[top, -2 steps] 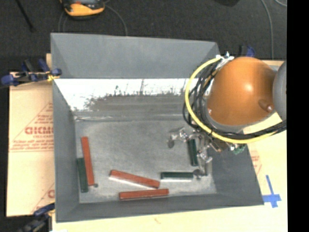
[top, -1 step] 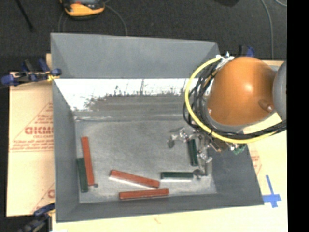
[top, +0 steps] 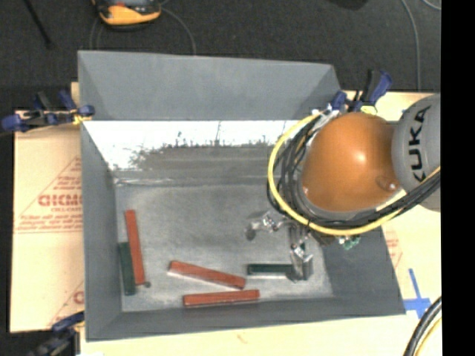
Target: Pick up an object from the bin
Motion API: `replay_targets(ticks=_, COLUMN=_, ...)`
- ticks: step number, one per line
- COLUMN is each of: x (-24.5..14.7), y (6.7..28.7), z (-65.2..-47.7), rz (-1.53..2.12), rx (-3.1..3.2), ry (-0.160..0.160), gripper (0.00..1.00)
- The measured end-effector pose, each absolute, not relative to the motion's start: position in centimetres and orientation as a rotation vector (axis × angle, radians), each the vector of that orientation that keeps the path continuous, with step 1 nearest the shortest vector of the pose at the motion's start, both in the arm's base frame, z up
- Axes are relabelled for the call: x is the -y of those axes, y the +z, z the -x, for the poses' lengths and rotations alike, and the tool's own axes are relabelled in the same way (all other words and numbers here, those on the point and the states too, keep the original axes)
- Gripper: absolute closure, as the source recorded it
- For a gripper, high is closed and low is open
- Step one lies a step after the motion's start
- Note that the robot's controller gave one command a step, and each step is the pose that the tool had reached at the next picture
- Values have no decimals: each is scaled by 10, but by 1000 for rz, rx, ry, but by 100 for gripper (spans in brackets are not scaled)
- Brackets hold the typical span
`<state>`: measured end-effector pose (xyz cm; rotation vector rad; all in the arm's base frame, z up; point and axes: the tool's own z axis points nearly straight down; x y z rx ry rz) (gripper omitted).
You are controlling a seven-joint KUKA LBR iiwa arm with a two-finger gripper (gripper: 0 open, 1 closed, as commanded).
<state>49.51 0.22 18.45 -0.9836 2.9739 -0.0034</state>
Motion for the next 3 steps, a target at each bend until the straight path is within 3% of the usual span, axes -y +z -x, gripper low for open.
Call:
replay_targets(ticks=1, x=9, y=124, z=-491, rz=1236, rx=-2880, ry=-4, gripper=0)
replay_targets(ticks=2, x=23, y=91, z=-486, rz=1318, rx=-2854, ry=5, gripper=0)
replay_targets(ticks=3, x=13, y=71, z=-494, rz=1124, rx=-2930, ry=1, gripper=100)
